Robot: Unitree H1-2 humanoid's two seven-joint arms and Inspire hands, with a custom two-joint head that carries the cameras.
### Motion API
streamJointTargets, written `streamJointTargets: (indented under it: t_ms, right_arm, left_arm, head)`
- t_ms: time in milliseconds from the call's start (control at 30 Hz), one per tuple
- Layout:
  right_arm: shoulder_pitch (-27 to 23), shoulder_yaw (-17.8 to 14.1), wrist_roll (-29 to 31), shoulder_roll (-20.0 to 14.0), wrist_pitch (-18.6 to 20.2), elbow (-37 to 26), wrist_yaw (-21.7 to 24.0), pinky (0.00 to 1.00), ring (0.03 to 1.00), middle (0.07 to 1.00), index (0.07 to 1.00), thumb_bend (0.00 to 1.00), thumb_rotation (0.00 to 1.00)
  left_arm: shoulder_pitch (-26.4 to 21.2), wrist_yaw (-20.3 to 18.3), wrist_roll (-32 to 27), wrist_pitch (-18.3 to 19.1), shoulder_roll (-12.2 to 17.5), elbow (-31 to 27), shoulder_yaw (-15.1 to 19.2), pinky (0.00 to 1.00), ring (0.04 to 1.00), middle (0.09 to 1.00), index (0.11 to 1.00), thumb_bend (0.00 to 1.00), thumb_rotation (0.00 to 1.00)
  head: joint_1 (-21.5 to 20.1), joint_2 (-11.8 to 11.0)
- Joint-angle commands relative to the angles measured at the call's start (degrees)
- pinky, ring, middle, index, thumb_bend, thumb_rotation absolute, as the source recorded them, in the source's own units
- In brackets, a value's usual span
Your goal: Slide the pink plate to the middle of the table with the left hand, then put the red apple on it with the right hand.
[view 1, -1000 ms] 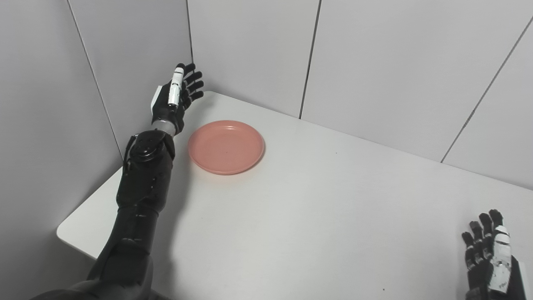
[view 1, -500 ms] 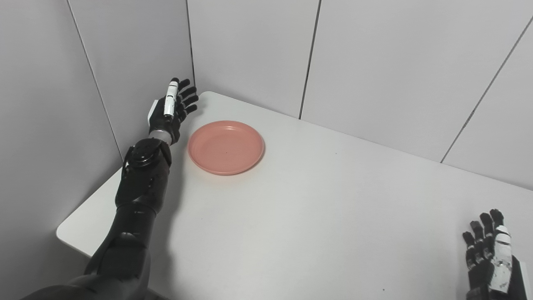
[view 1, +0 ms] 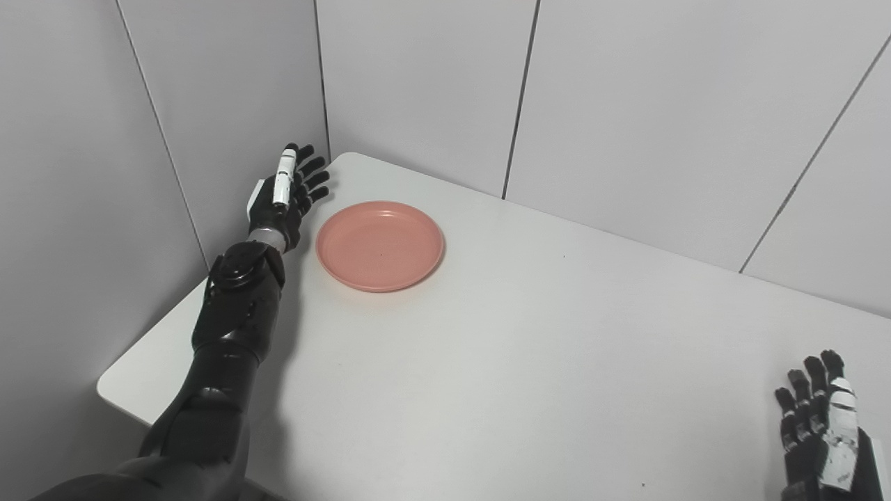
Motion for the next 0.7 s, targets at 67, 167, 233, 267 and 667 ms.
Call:
streamJointTargets:
  t_ms: [67, 167, 233, 267, 667]
  right_arm:
    - [-1.21, 0.02, 0.38, -0.25, 0.76, -2.42, 0.37, 1.00, 1.000, 1.000, 1.000, 0.01, 1.00]
    - [-1.14, 0.02, 0.45, -0.26, 0.84, -2.65, 0.41, 1.00, 1.000, 1.000, 1.000, 0.00, 1.00]
    - [-1.11, -0.03, 0.34, -0.22, 1.04, -2.78, 0.23, 1.00, 1.000, 1.000, 1.000, 0.00, 1.00]
    - [-1.10, -0.05, 0.25, -0.19, 1.27, -2.89, 0.09, 1.00, 1.000, 1.000, 1.000, 0.01, 1.00]
    - [-1.02, -0.13, 0.18, -0.13, 1.80, -3.33, 0.13, 1.00, 1.000, 1.000, 1.000, 0.00, 1.00]
  left_arm:
    - [-2.29, 0.06, 0.26, -1.96, 2.67, -0.24, 0.06, 0.86, 0.862, 0.871, 0.856, 0.33, 1.00]
    - [-2.01, 0.62, 0.54, -1.67, 2.48, 0.12, -0.01, 0.85, 0.858, 0.862, 0.845, 0.34, 1.00]
    - [-2.08, 0.24, 0.20, -1.82, 2.47, 1.09, 0.11, 0.86, 0.859, 0.862, 0.844, 0.34, 1.00]
    - [-2.15, -0.03, 0.06, -2.01, 2.53, 1.65, 0.12, 0.86, 0.862, 0.862, 0.846, 0.34, 1.00]
    - [-3.27, -2.77, -0.03, -5.88, 3.56, 9.31, -0.63, 0.86, 0.869, 0.869, 0.856, 0.34, 1.00]
  head:
    - [-0.18, 0.18]
    - [-0.15, 0.30]
    - [-0.17, 0.37]
    - [-0.17, 0.37]
    - [-0.26, 0.52]
